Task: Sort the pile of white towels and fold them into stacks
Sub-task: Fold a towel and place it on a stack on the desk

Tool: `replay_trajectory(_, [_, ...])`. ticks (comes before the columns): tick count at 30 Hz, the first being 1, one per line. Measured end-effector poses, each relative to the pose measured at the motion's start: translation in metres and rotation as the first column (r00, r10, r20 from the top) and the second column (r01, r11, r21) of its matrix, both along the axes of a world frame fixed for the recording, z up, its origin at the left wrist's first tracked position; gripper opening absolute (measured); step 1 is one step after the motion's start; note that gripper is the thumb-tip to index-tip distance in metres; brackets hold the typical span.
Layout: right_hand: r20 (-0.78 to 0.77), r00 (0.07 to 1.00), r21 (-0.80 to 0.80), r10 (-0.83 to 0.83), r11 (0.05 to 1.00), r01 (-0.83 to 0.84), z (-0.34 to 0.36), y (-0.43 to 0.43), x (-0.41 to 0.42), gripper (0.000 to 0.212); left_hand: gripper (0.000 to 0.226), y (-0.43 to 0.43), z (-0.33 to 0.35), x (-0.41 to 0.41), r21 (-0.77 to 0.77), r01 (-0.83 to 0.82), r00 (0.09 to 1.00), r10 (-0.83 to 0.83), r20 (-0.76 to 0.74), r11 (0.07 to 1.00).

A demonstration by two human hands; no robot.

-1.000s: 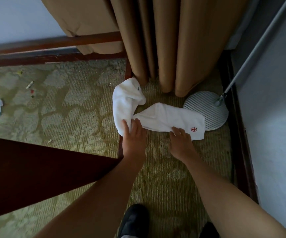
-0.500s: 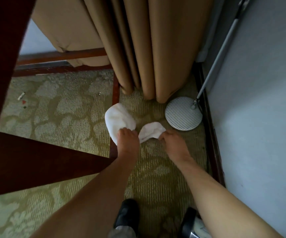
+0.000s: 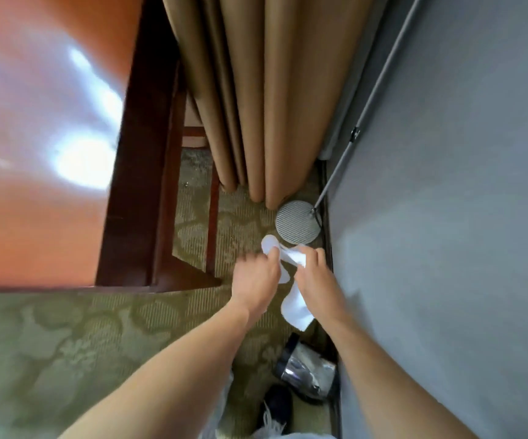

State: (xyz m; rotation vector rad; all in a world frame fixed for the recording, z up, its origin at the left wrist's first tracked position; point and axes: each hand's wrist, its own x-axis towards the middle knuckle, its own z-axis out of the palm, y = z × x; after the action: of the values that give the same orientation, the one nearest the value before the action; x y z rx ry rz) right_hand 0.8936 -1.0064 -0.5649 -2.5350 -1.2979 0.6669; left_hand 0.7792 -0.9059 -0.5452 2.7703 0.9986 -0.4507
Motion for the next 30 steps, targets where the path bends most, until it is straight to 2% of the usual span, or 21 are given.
replay_trajectory(2, [0.003,0.999,0.150,-0.052,0.987,0.051,0.056,-0.007,-0.006,0.038,0.010,-0.008,0.039,-0.004,-0.053,-0.058,0.997,0.060,0.048,0.997])
replay_trajectory(3, [0.036,0.998,0.241,-0.053,0.969,0.043,0.084,-0.008,-0.012,0.047,0.013,-0.012,0.059,-0.007,-0.080,-0.073,0.995,0.079,0.067,0.994])
replay_trajectory(4, [0.101,0.994,0.262,-0.030,0.965,0.003,0.110,-0.009,-0.018,0.056,0.015,-0.015,0.079,-0.011,-0.106,-0.095,0.990,0.104,0.091,0.990])
replay_trajectory(6, [0.143,0.989,0.239,-0.029,0.971,-0.006,0.155,-0.016,-0.028,0.056,0.020,-0.021,0.119,-0.018,-0.154,-0.132,0.978,0.154,0.139,0.979])
replay_trajectory(9, [0.069,0.995,0.125,-0.072,0.990,0.063,0.208,-0.025,-0.038,0.022,0.021,-0.029,0.176,-0.030,-0.271,-0.184,0.942,0.248,0.225,0.945])
replay_trajectory(11, [-0.018,0.996,0.089,-0.093,0.992,0.094,0.243,-0.030,-0.043,0.024,0.016,-0.035,0.210,-0.041,-0.347,-0.182,0.903,0.296,0.311,0.920])
replay_trajectory(14, [-0.063,0.992,0.186,-0.105,0.976,0.116,0.299,-0.027,-0.050,0.025,0.021,-0.037,0.271,-0.055,-0.419,-0.210,0.811,0.397,0.429,0.883])
replay_trajectory(18, [-0.138,0.989,0.291,-0.055,0.952,0.093,0.365,-0.021,-0.075,0.023,0.023,-0.032,0.349,-0.085,-0.430,-0.334,0.699,0.527,0.485,0.839])
replay_trajectory(25, [-0.199,0.972,0.434,0.123,0.900,-0.026,0.466,0.026,-0.109,0.024,0.019,0.010,0.462,-0.132,-0.299,-0.390,0.670,0.491,0.557,0.871])
replay_trajectory(30, [-0.175,0.951,0.498,0.254,0.856,-0.137,0.519,0.093,-0.118,0.033,0.011,0.071,0.526,-0.162,-0.326,-0.425,0.586,0.531,0.612,0.845])
